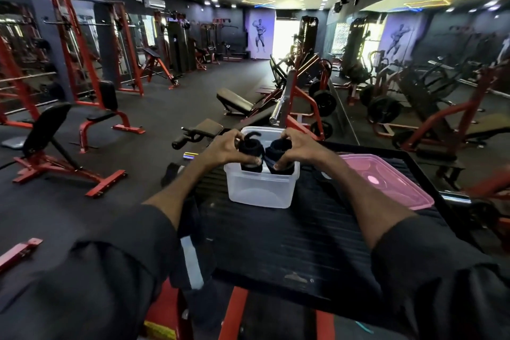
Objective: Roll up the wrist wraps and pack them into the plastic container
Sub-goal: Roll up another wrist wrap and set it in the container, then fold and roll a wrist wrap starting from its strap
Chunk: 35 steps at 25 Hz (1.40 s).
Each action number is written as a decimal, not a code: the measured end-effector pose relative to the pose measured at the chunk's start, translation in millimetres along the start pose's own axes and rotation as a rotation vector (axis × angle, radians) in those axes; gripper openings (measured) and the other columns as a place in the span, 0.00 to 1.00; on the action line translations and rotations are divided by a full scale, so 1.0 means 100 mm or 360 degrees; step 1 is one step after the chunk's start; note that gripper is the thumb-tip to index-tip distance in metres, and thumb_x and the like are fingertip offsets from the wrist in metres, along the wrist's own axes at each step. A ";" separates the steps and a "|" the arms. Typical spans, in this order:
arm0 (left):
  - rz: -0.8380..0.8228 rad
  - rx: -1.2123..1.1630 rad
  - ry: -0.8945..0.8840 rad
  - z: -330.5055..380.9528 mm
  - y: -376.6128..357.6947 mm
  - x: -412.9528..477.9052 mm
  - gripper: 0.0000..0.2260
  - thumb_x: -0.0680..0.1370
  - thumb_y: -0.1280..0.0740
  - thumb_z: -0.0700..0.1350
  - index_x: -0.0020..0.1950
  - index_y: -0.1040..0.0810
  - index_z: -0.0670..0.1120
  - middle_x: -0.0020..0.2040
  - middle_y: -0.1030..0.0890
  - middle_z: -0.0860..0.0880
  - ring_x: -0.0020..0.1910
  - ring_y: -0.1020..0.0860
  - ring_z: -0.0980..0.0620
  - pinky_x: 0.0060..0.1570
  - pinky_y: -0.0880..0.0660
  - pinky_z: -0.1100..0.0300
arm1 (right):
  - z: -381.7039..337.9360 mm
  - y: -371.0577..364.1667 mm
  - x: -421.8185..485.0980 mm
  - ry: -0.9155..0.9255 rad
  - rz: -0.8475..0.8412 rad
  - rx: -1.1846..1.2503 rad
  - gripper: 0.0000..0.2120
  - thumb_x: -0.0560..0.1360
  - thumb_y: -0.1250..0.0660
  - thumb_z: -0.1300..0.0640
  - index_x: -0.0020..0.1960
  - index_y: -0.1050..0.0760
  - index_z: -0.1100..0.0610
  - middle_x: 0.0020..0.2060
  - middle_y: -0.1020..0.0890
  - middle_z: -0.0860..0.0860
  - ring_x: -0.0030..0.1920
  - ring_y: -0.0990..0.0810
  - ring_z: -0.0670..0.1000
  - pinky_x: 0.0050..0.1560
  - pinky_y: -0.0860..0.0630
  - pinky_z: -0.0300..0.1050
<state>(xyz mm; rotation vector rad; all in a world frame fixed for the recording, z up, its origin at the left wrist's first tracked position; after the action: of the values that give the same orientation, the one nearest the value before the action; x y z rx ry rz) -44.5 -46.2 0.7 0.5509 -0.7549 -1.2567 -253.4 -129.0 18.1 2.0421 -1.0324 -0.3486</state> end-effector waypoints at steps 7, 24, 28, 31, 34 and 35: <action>-0.0515 0.0729 0.0049 -0.22 0.00 0.18 0.40 0.60 0.34 0.77 0.66 0.24 0.57 0.65 0.23 0.49 0.68 0.28 0.48 0.71 0.34 0.42 | 0.19 -0.28 0.23 -0.0148 -0.0506 -0.0255 0.27 0.74 0.29 0.67 0.71 0.33 0.59 0.65 0.24 0.59 0.65 0.23 0.59 0.62 0.26 0.50; 0.1012 -0.0203 0.0172 -0.71 0.22 -1.56 0.10 0.79 0.34 0.46 0.52 0.14 0.43 0.50 0.14 0.49 0.51 0.16 0.51 0.55 0.21 0.53 | -0.78 -1.23 -0.47 0.0643 0.0274 0.0547 0.06 0.72 0.29 0.65 0.46 0.15 0.57 0.40 0.14 0.49 0.35 0.20 0.43 0.40 0.26 0.36; 0.1113 -0.0261 0.0413 -0.95 0.17 -2.03 0.08 0.79 0.33 0.39 0.53 0.14 0.46 0.53 0.14 0.50 0.55 0.17 0.51 0.61 0.22 0.48 | -0.69 -1.85 -0.48 0.0152 -0.0430 0.0837 0.20 0.71 0.27 0.65 0.61 0.22 0.54 0.48 0.18 0.54 0.49 0.20 0.49 0.50 0.24 0.41; 0.1132 -0.0241 0.0476 -1.01 0.08 -2.18 0.09 0.79 0.32 0.38 0.53 0.14 0.46 0.54 0.14 0.50 0.56 0.18 0.52 0.63 0.23 0.49 | -0.63 -2.10 -0.41 -0.0250 -0.0674 0.0870 0.32 0.65 0.24 0.61 0.68 0.27 0.59 0.58 0.18 0.59 0.57 0.19 0.55 0.56 0.20 0.48; 0.1155 -0.0237 0.0524 -0.92 0.04 -2.21 0.09 0.79 0.33 0.39 0.55 0.15 0.46 0.56 0.15 0.49 0.58 0.18 0.52 0.65 0.24 0.50 | -0.75 -2.14 -0.41 -0.0181 -0.0525 0.0890 0.18 0.69 0.27 0.66 0.59 0.21 0.63 0.46 0.17 0.55 0.40 0.22 0.48 0.38 0.25 0.37; 0.1165 -0.0247 0.0535 -0.90 0.03 -2.19 0.09 0.80 0.33 0.39 0.57 0.15 0.46 0.57 0.15 0.49 0.59 0.19 0.52 0.65 0.25 0.51 | -0.78 -2.07 -0.45 -0.0171 -0.0479 0.0949 0.10 0.71 0.29 0.68 0.52 0.19 0.63 0.37 0.17 0.51 0.34 0.25 0.46 0.32 0.30 0.35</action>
<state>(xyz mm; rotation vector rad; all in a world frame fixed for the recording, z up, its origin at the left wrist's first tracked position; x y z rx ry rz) -1.8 164.8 -99.0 0.2990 -0.4955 -0.5167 -124.3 18.7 -94.5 2.7556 -0.9679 -0.3326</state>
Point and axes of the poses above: each hand's wrist, its own x-axis towards the middle knuckle, its own y-axis out of the back of the hand, z = x × y, the point moved 3 cm from there along x, towards the middle knuckle
